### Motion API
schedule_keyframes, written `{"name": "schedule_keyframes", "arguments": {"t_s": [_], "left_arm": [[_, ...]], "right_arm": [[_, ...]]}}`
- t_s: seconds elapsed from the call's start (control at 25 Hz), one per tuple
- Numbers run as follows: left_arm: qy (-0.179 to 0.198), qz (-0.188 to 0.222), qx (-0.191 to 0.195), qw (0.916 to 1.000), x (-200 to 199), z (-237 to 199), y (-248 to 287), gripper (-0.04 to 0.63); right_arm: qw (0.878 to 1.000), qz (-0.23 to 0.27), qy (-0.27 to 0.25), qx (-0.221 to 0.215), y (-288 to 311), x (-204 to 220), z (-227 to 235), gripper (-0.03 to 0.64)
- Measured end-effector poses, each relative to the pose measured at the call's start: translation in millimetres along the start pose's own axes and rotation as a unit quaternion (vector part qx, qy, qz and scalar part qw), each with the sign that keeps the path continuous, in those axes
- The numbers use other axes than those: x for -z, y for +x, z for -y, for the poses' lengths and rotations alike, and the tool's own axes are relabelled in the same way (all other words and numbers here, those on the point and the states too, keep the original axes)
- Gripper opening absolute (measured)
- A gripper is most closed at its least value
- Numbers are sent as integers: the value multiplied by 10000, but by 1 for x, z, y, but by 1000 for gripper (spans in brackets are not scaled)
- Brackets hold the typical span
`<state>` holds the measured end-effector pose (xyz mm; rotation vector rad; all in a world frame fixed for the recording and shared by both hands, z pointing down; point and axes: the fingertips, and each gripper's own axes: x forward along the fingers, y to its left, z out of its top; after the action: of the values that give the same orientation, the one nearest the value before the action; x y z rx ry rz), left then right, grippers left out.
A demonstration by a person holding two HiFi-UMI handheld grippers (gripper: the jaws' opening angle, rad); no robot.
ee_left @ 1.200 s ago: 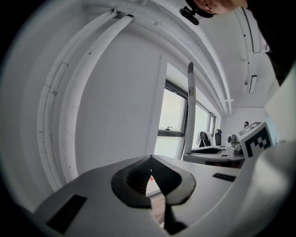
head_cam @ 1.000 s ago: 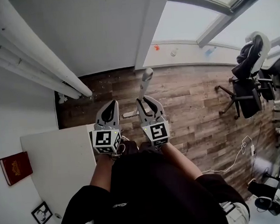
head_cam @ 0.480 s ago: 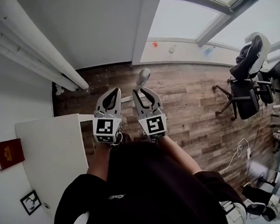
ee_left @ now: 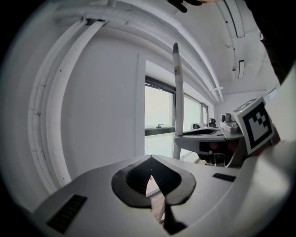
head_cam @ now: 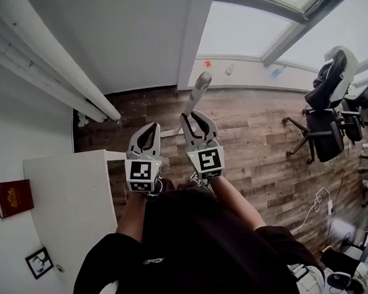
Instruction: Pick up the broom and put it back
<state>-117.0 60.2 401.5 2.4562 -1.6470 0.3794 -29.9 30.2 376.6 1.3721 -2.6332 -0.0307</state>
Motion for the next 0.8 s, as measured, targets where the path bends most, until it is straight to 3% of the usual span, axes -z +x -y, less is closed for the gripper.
{"name": "schedule_keyframes", "arguments": {"t_s": [0.12,0.52,0.8], "left_arm": [[-163,147,63,9997,0,5,2,0],[-78,62,348,9993,-2,42,16,0],[16,14,599,9982,-9,85,35,0]], "right_arm": [[10000,10,33,-1,-4,7,0,91],[9994,-154,-171,257,-32,19,26,91],[9987,-111,94,494,-58,27,64,91]]}}
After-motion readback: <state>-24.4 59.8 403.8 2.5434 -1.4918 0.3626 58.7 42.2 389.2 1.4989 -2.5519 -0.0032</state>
